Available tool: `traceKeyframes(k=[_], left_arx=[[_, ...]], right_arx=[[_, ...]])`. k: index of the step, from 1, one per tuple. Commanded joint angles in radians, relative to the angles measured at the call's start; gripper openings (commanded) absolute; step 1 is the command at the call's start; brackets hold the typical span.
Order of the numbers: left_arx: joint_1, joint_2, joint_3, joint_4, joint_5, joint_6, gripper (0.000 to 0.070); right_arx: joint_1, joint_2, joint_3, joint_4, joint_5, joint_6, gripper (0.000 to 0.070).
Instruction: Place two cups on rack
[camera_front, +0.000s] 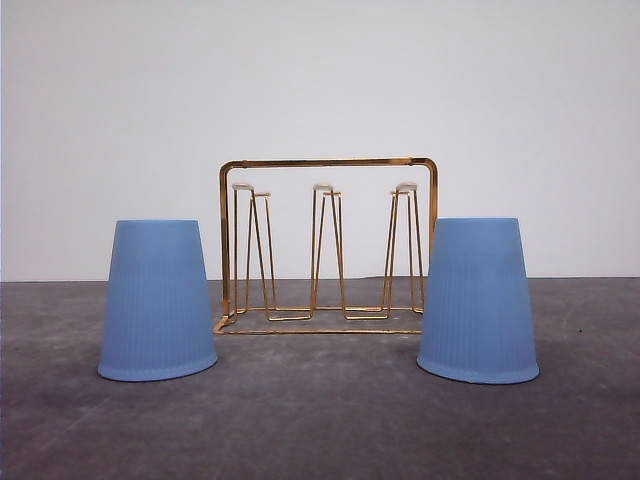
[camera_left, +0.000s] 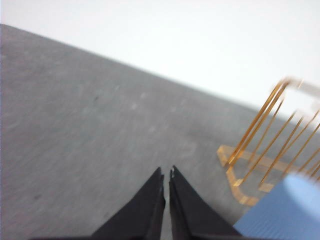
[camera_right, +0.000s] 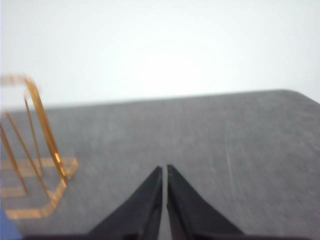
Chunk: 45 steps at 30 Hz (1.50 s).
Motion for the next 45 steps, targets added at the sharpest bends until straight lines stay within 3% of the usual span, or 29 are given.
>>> traceKeyframes(k=[1,4,9,16,21,25,28,33,38,41,42,45], left_arx=[[0.0,0.0,0.026,0.012,0.001,-0.079,0.0],[0.0,0.001,0.103,-0.049,-0.011,-0.072,0.0004],[0.0,0.047,0.307,-0.294,-0.076,-0.071,0.0004],[0.0,0.224,0.555,-0.631,-0.034,-0.061,0.0004],[0.0,0.388,0.672,-0.81,0.101,0.061,0.0003],[0.0,0.495,0.709,-0.846,0.221,0.165,0.0004],[-0.016,0.541,0.714,-0.839,0.284,0.239,0.0003],[-0.143,0.572,0.714,-0.786,0.283,0.363,0.0004],[-0.261,0.584,0.714,-0.758,0.283,0.538,0.0006],[-0.291,0.583,0.714,-0.75,0.283,0.584,0.0059],[-0.296,0.583,0.714,-0.746,0.284,0.588,0.0118],[-0.299,0.583,0.714,-0.733,0.288,0.581,0.04]], right_arx=[[-0.002,0.001,0.023,0.013,0.002,0.142,0.0007],[-0.002,0.002,0.083,-0.037,0.004,0.207,0.0007],[-0.002,0.008,0.243,-0.225,0.001,0.208,0.0007],[-0.002,0.115,0.47,-0.511,-0.051,0.12,0.0007],[-0.002,0.242,0.577,-0.678,-0.153,-0.007,0.0007],[0.006,0.321,0.59,-0.704,-0.226,-0.068,0.0007],[0.046,0.341,0.59,-0.704,-0.227,-0.102,0.0007],[0.157,0.343,0.59,-0.704,-0.174,-0.198,0.0007],[0.213,0.343,0.59,-0.704,-0.175,-0.231,0.0007],[0.217,0.343,0.59,-0.704,-0.177,-0.238,0.0028],[0.217,0.342,0.59,-0.704,-0.177,-0.244,0.0086],[0.217,0.342,0.59,-0.704,-0.176,-0.249,0.0373]])
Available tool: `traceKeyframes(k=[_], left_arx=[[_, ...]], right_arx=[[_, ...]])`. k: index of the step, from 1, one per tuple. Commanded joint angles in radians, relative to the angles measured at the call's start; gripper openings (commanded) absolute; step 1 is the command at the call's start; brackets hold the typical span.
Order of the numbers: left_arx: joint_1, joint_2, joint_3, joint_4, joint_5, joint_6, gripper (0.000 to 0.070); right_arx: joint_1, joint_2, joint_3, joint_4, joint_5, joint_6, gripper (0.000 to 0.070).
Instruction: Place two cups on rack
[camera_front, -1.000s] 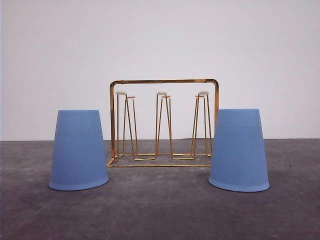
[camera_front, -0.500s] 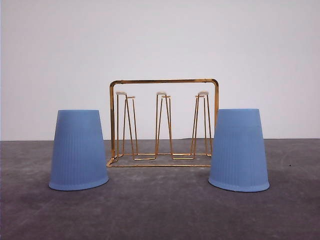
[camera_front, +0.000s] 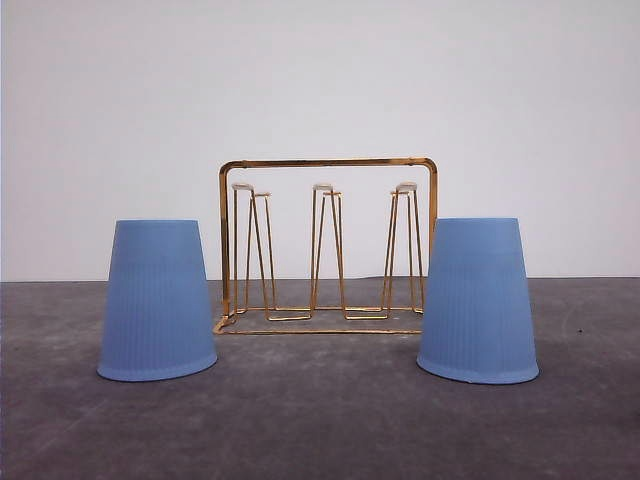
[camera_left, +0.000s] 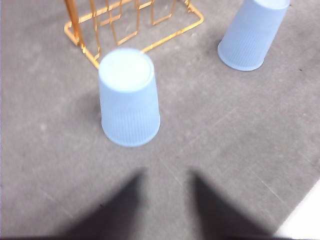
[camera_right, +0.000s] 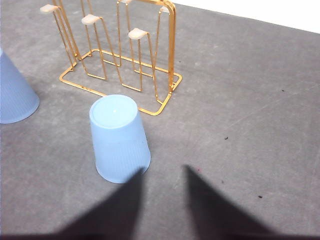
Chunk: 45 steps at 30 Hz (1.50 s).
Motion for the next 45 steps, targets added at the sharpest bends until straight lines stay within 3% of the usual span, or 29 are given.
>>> traceKeyframes(k=[1,10,18,24,32,45], left_arx=[[-0.005,0.005,0.019,0.021,0.007,0.019,0.0451],[-0.005,0.049,0.019,0.144,0.028,-0.053,0.0489],[-0.015,0.244,0.019,0.346,0.027,-0.168,0.056],[-0.024,0.421,0.019,0.468,0.005,-0.172,0.0608],[-0.046,0.619,0.019,0.616,0.0,-0.169,0.061],[-0.077,0.799,0.019,0.658,-0.118,-0.131,0.0592]], right_arx=[[0.005,0.003,0.011,0.01,0.003,-0.011,0.047],[0.005,0.003,0.011,0.014,0.003,0.004,0.0487],[0.005,0.003,0.011,0.025,0.003,0.017,0.0487],[0.005,0.003,0.011,0.041,0.003,0.02,0.0487],[0.005,0.003,0.011,0.059,0.004,0.024,0.0487],[0.005,0.003,0.011,0.063,0.007,0.024,0.0486]])
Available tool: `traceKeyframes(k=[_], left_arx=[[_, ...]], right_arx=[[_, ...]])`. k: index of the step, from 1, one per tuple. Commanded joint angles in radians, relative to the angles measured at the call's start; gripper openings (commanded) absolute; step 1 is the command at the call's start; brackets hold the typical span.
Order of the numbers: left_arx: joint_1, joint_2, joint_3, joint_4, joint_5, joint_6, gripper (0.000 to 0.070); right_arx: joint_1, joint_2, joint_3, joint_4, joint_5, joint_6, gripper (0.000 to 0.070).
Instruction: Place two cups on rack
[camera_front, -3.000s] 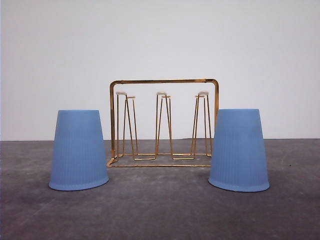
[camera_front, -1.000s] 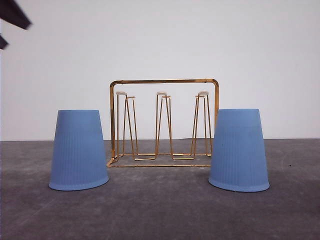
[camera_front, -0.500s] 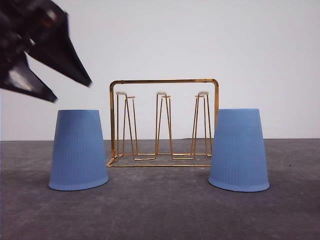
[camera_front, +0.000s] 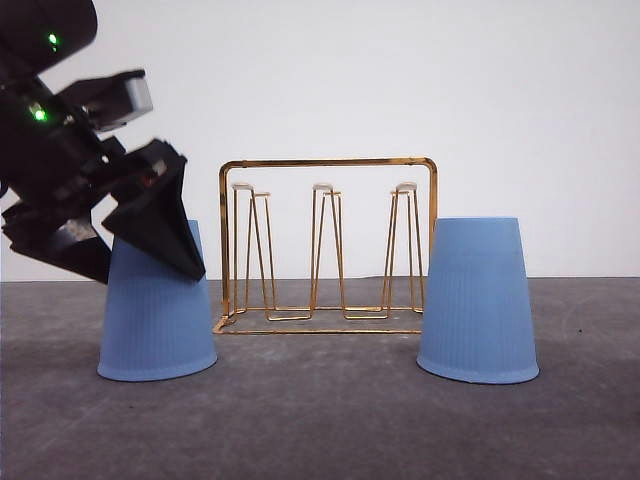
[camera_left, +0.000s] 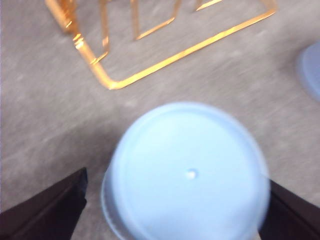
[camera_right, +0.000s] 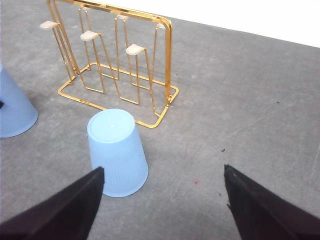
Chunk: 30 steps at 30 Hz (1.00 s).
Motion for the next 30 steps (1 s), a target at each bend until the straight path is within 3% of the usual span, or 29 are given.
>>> traceKeyframes(k=[1,4,9,11,18,30], left_arx=[[-0.007,0.023,0.017,0.012,-0.004,0.009,0.0592],[-0.007,0.034,0.017,0.014,-0.004,0.003,0.0578],[-0.01,0.034,0.017,0.033,-0.003,-0.011,0.0331],[-0.013,0.033,0.022,0.033,-0.003,-0.023,0.029],[-0.014,0.004,0.066,-0.011,-0.003,-0.025,0.0289],[-0.014,-0.006,0.389,-0.36,-0.008,-0.078,0.0289]], right_arx=[[0.005,0.003,0.011,0.016,0.008,0.011,0.0486],[0.005,0.003,0.011,0.015,0.024,0.011,0.0486],[0.005,0.003,0.011,0.015,0.025,0.011,0.0486],[0.005,0.003,0.011,0.015,0.025,0.011,0.0486],[0.005,0.003,0.011,0.015,0.025,0.011,0.0486],[0.005,0.003,0.011,0.015,0.026,0.011,0.0486]])
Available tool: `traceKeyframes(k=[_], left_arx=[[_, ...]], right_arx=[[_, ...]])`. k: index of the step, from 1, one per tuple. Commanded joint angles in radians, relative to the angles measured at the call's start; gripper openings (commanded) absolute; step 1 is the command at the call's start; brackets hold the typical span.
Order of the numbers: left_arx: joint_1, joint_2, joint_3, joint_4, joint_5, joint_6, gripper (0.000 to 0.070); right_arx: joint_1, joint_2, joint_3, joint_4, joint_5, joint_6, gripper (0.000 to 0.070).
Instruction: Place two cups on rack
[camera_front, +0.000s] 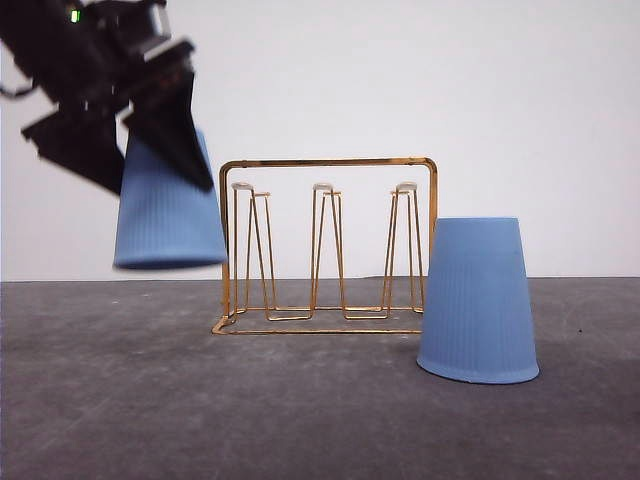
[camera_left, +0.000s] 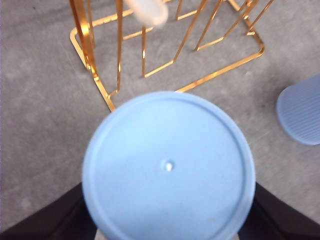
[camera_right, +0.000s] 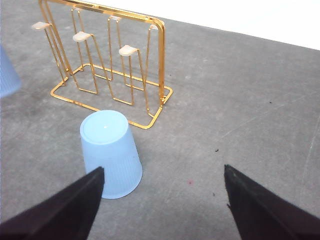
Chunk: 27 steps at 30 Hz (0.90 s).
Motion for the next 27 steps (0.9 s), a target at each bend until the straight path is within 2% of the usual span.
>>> traceKeyframes(k=[1,5,8,13,27], left_arx=[[-0.006,-0.001,0.076,-0.006,-0.004,-0.013,0.0289],[-0.006,-0.001,0.174,0.001,-0.005,-0.034,0.0289],[-0.006,-0.001,0.212,0.06,-0.011,-0.035,0.0289],[-0.006,0.009,0.215,0.121,-0.081,-0.035,0.0289],[-0.006,0.226,0.215,0.17,-0.084,-0.031,0.0289]], right_arx=[[0.005,0.003,0.011,0.011,0.003,0.011,0.0486],[0.005,0.003,0.011,0.011,0.003,0.01,0.0486],[0.005,0.003,0.011,0.011,0.003,0.011,0.0486],[0.005,0.003,0.011,0.011,0.003,0.01,0.0486],[0.004,0.003,0.011,0.011,0.026,0.01,0.0486]])
